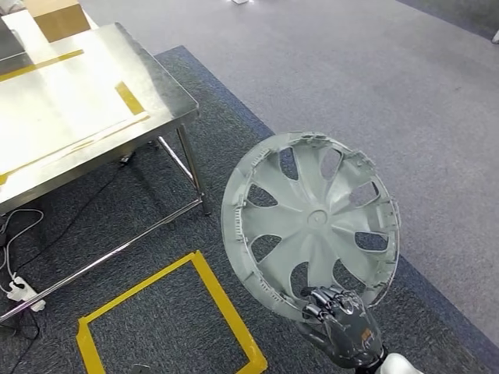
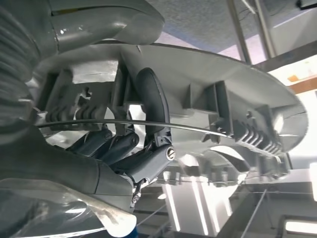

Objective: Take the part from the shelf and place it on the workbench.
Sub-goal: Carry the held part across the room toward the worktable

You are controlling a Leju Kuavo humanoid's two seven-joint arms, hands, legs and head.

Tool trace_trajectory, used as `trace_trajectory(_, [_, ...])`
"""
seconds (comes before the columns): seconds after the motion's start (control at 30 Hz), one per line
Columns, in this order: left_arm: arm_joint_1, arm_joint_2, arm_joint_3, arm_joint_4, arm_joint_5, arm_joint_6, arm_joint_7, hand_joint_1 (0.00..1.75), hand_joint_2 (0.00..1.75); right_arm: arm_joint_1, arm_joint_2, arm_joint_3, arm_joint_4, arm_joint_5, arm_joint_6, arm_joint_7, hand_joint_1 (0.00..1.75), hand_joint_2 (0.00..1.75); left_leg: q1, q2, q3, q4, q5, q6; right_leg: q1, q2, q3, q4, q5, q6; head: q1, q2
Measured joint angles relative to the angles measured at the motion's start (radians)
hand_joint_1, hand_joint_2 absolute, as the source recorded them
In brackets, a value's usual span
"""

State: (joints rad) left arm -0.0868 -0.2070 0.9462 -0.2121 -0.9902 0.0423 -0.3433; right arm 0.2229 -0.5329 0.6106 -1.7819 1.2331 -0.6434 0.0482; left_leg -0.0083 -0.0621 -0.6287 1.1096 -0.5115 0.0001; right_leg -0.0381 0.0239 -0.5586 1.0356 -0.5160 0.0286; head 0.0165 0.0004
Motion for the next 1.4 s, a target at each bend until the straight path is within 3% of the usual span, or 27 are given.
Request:
trace_trajectory(0.03, [-0.002,0.000,0.000,0.000,0.000,0.000,0.000,0.00,1.75,0.001,0.000,0.000,0.000,0.000,0.000,0.000,1.75,1.75,0.000,0.029,-0.028,0.060,-0.029,-0.005,0.002,-0.014,0.004,-0.001,-0.003,-0.005,-0.003,0.000])
trace_trajectory(0.07, [-0.003,0.000,0.000,0.000,0.000,0.000,0.000,0.00,1.75,0.002,0.000,0.000,0.000,0.000,0.000,0.000,1.75,1.75,0.003,0.043,-0.063,0.129,-0.058,-0.009,0.004,-0.029,0.007,-0.001,-0.006,-0.008,-0.005,0.000])
trace_trajectory(0.1, [-0.004,0.000,0.000,0.000,0.000,0.000,0.000,0.00,1.75,0.002,0.000,0.000,0.000,0.000,0.000,0.000,1.75,1.75,0.006,0.048,-0.093,0.186,-0.075,-0.010,0.006,-0.043,0.010,-0.001,-0.009,-0.009,-0.005,0.000])
trace_trajectory(0.13, [-0.003,0.000,0.000,0.000,0.000,0.000,0.000,0.00,1.75,0.002,0.000,0.000,0.000,0.000,0.000,0.000,1.75,1.75,0.007,0.049,-0.109,0.214,-0.074,-0.010,0.007,-0.056,0.013,-0.001,-0.012,-0.009,-0.005,0.000])
trace_trajectory(0.17, [-0.002,0.000,0.000,0.000,0.000,0.000,-0.002,0.00,1.75,0.002,0.000,0.000,0.000,0.000,0.000,0.000,1.75,1.75,0.008,0.050,-0.106,0.204,-0.053,-0.009,0.008,-0.069,0.017,-0.001,-0.016,-0.009,-0.005,0.000])
trace_trajectory(0.2, [-0.001,0.001,0.000,0.000,0.000,-0.001,-0.004,0.00,1.75,0.002,0.000,0.000,0.000,0.000,0.000,-0.001,1.75,1.75,0.007,0.054,-0.087,0.159,-0.019,-0.005,0.009,-0.080,0.023,-0.001,-0.020,-0.008,-0.005,0.000])
trace_trajectory(0.27, [-0.001,0.001,0.000,0.000,0.002,-0.004,-0.012,0.00,1.75,0.001,0.000,0.000,0.000,0.001,-0.001,-0.001,1.75,1.75,-0.003,0.090,-0.028,0.032,0.046,0.010,0.012,-0.104,0.036,-0.003,-0.031,-0.003,-0.005,0.000])
trace_trajectory(0.33, [-0.004,0.001,0.000,0.000,0.005,-0.008,-0.019,0.00,1.75,0.000,0.001,0.000,0.000,0.001,-0.002,-0.003,1.75,1.75,-0.017,0.130,0.008,-0.046,0.059,0.027,0.017,-0.126,0.045,-0.008,-0.038,0.006,-0.005,0.000])
trace_trajectory(0.37, [-0.005,0.001,0.000,0.000,0.007,-0.010,-0.022,0.00,1.75,-0.002,0.001,0.000,0.000,0.002,-0.002,-0.005,1.75,1.75,-0.022,0.137,0.010,-0.053,0.053,0.033,0.019,-0.138,0.048,-0.011,-0.040,0.010,-0.004,0.000])
trace_trajectory(0.43, [-0.002,0.002,0.000,0.000,0.008,-0.012,-0.027,0.00,1.75,-0.008,0.002,-0.001,0.000,0.001,-0.003,-0.011,1.75,1.75,-0.020,0.116,0.015,-0.069,0.054,0.040,0.020,-0.148,0.059,-0.015,-0.045,0.020,-0.003,0.000])
trace_trajectory(0.5, [-0.002,0.002,0.000,0.000,0.009,-0.013,-0.030,0.00,1.75,-0.011,0.002,-0.003,0.000,-0.001,-0.004,-0.017,1.75,1.75,-0.013,0.093,0.027,-0.085,0.058,0.049,0.018,-0.101,0.043,0.024,-0.072,0.026,0.000,0.000])
trace_trajectory(0.57, [-0.007,0.002,0.000,0.000,0.009,-0.013,-0.029,0.00,1.75,-0.011,0.002,-0.004,0.002,-0.003,-0.005,-0.020,1.75,1.75,-0.010,0.069,0.032,-0.090,0.058,0.056,0.017,-0.043,-0.023,0.140,-0.120,0.029,0.004,0.000])
trace_trajectory(0.63, [-0.008,0.002,0.000,0.000,0.009,-0.012,-0.027,0.00,1.75,-0.009,0.003,-0.004,0.006,-0.002,-0.004,-0.023,1.75,1.75,-0.011,0.042,0.033,-0.089,0.056,0.059,0.017,-0.028,-0.095,0.243,-0.139,0.030,0.006,0.000])
trace_trajectory(0.67, [-0.007,0.002,0.000,0.000,0.009,-0.012,-0.027,0.00,1.75,-0.008,0.003,-0.004,0.008,0.001,-0.004,-0.022,1.75,1.75,-0.011,0.027,0.036,-0.089,0.055,0.059,0.017,-0.026,-0.110,0.249,-0.121,0.030,0.006,0.000])
trace_trajectory(0.73, [-0.005,0.002,0.000,0.000,0.009,-0.013,-0.027,0.00,1.75,-0.007,0.003,-0.005,0.010,0.010,-0.003,-0.017,1.75,1.75,-0.010,-0.002,0.043,-0.087,0.051,0.056,0.015,-0.013,-0.084,0.153,-0.038,0.029,0.006,0.000])
trace_trajectory(0.8, [-0.006,0.002,0.000,0.000,0.009,-0.014,-0.029,0.00,1.75,-0.006,0.003,-0.006,0.012,0.021,-0.002,-0.009,1.75,1.75,-0.011,-0.029,0.044,-0.081,0.046,0.048,0.009,0.027,-0.037,0.039,0.013,0.025,0.005,0.000])
trace_trajectory(0.87, [-0.006,0.003,0.000,0.000,0.009,-0.015,-0.030,0.00,1.75,-0.004,0.003,-0.006,0.015,0.028,-0.002,-0.006,1.75,1.75,-0.009,-0.050,0.036,-0.076,0.045,0.038,0.009,0.049,-0.014,0.001,0.009,0.019,0.004,0.000])
trace_trajectory(0.93, [-0.002,0.006,0.000,0.000,0.009,-0.016,-0.032,0.00,1.75,-0.004,0.003,-0.007,0.016,0.033,-0.002,-0.003,1.75,1.75,-0.005,-0.061,0.029,-0.073,0.046,0.028,0.010,0.032,-0.006,-0.007,0.009,0.010,0.003,0.000])
trace_trajectory(1.0, [0.000,0.008,0.000,0.001,0.009,-0.017,-0.033,0.00,1.75,-0.004,0.003,-0.007,0.016,0.035,-0.002,0.001,1.75,1.75,-0.006,-0.022,0.012,-0.035,0.022,0.014,0.008,0.008,0.002,-0.013,0.009,-0.001,-0.002,0.000])
trace_trajectory(1.07, [-0.003,0.008,0.000,0.001,0.009,-0.018,-0.034,0.00,1.75,-0.001,0.003,-0.008,0.017,0.036,-0.002,0.003,1.75,1.75,-0.003,0.032,-0.042,0.077,-0.033,0.000,0.008,-0.021,0.011,-0.015,0.003,-0.009,-0.008,0.000])
trace_trajectory(1.13, [-0.004,0.009,0.000,0.001,0.009,-0.020,-0.034,0.00,1.75,0.002,0.003,-0.008,0.017,0.041,-0.002,0.006,1.75,1.75,0.005,0.047,-0.101,0.193,-0.070,-0.007,0.010,-0.050,0.017,-0.015,-0.003,-0.012,-0.008,0.000])
trace_trajectory(1.17, [-0.002,0.009,0.000,0.001,0.008,-0.022,-0.034,0.00,1.75,0.002,0.003,-0.008,0.017,0.045,-0.002,0.007,1.75,1.75,0.008,0.049,-0.111,0.207,-0.061,-0.009,0.010,-0.063,0.021,-0.015,-0.007,-0.011,-0.008,0.000])
trace_trajectory(1.2, [-0.001,0.010,-0.001,0.001,0.008,-0.022,-0.033,0.00,1.75,0.002,0.003,-0.008,0.018,0.048,-0.001,0.009,1.75,1.75,0.009,0.051,-0.101,0.181,-0.034,-0.008,0.010,-0.075,0.026,-0.015,-0.011,-0.010,-0.008,0.000])
trace_trajectory(1.23, [0.000,0.010,-0.001,0.001,0.007,-0.023,-0.033,0.00,1.75,0.002,0.003,-0.008,0.018,0.050,-0.001,0.010,1.75,1.75,0.009,0.059,-0.074,0.122,0.005,-0.005,0.010,-0.087,0.034,-0.015,-0.016,-0.008,-0.008,0.000])
trace_trajectory(1.3, [-0.001,0.011,-0.001,0.001,0.007,-0.023,-0.032,0.00,1.75,0.002,0.003,-0.009,0.018,0.052,-0.002,0.011,1.75,1.75,-0.002,0.106,-0.012,-0.007,0.055,0.007,0.012,-0.109,0.045,-0.015,-0.027,0.001,-0.008,0.000])
trace_trajectory(1.37, [-0.003,0.012,-0.002,0.001,0.006,-0.022,-0.030,0.00,1.75,0.002,0.003,-0.009,0.018,0.054,-0.002,0.013,1.75,1.75,-0.015,0.139,0.010,-0.060,0.057,0.020,0.017,-0.132,0.052,-0.017,-0.035,0.012,-0.006,0.000])
trace_trajectory(1.4, [-0.003,0.012,-0.002,0.001,0.006,-0.021,-0.028,0.00,1.75,0.001,0.003,-0.009,0.018,0.057,-0.001,0.016,1.75,1.75,-0.018,0.133,0.008,-0.064,0.055,0.025,0.019,-0.144,0.057,-0.019,-0.037,0.017,-0.006,0.000])
